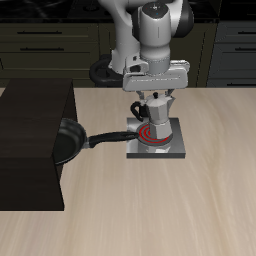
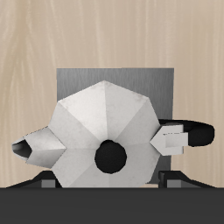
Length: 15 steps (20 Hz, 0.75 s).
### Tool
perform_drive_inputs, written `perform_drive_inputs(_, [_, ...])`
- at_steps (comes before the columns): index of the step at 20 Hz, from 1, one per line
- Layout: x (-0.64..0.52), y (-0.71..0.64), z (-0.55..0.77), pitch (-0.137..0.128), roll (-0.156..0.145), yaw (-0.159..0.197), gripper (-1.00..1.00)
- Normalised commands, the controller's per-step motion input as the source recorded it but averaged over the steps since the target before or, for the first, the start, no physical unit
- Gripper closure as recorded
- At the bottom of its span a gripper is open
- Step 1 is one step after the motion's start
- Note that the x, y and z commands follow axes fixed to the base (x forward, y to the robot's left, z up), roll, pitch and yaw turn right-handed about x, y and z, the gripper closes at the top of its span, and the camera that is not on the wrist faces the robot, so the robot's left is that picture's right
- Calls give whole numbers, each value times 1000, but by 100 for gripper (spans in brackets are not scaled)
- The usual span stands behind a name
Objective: Place the moka pot on the stove
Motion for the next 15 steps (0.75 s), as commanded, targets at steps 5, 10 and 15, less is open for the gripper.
perform_drive_inputs(5, [18, -14, 7, 2, 2, 4, -100])
perform_drive_inputs(10, [25, 33, 80, -12, 1, 1, -100])
perform_drive_inputs(15, [-76, -22, 229, -26, 1, 13, -100])
